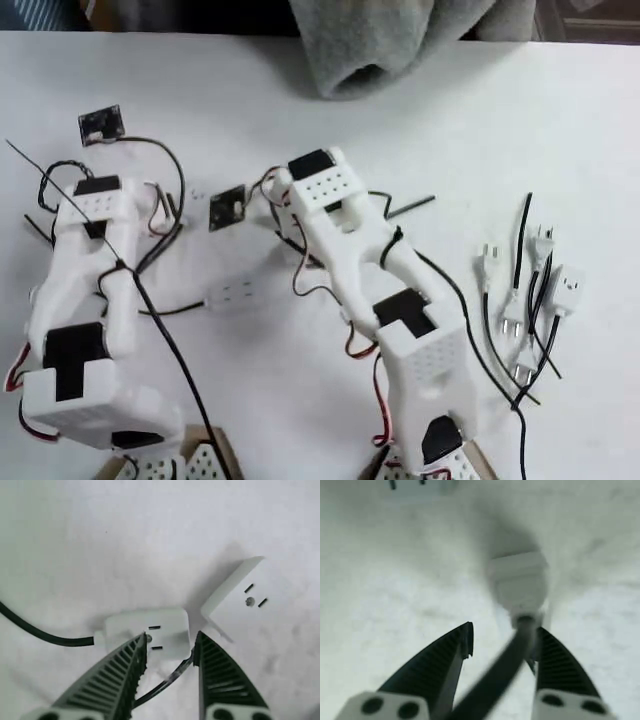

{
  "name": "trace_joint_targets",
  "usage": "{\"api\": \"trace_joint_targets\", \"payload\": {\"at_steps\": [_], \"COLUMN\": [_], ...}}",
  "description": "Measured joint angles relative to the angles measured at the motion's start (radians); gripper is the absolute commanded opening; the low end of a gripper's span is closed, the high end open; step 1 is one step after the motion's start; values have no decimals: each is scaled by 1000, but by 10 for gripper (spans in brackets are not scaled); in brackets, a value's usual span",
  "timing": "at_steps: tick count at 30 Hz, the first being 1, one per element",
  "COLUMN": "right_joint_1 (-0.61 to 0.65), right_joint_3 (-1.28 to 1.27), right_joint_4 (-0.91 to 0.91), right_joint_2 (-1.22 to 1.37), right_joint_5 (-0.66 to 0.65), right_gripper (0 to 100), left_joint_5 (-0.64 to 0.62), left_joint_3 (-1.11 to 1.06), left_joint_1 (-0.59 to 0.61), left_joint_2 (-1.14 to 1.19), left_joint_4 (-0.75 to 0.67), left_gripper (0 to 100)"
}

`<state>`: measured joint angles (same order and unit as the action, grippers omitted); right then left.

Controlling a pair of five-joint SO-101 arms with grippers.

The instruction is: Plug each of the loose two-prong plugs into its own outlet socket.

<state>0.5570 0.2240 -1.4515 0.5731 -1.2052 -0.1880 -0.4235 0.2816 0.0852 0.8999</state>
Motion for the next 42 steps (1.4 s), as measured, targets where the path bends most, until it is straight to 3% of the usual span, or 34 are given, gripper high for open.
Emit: {"api": "trace_joint_targets", "payload": {"at_steps": [9, 15, 17, 25, 33, 42], "right_joint_1": [-20, -37, -28, 26, -6, -49], "right_joint_3": [86, 262, 292, 305, 321, 411], "right_joint_4": [57, -132, -213, -261, -89, -46], "right_joint_2": [71, 133, 138, 149, 219, 272], "right_joint_5": [74, 87, 104, 157, 158, 153], "right_gripper": [82, 288, 311, 311, 308, 82], "left_joint_5": [0, 0, 0, 0, 0, 0], "left_joint_3": [0, 0, 0, 0, 0, 0], "left_joint_1": [0, 0, 0, 0, 0, 0], "left_joint_2": [0, 0, 0, 0, 0, 0], "left_joint_4": [0, 0, 0, 0, 0, 0], "left_gripper": [169, 169, 169, 169, 169, 169]}}
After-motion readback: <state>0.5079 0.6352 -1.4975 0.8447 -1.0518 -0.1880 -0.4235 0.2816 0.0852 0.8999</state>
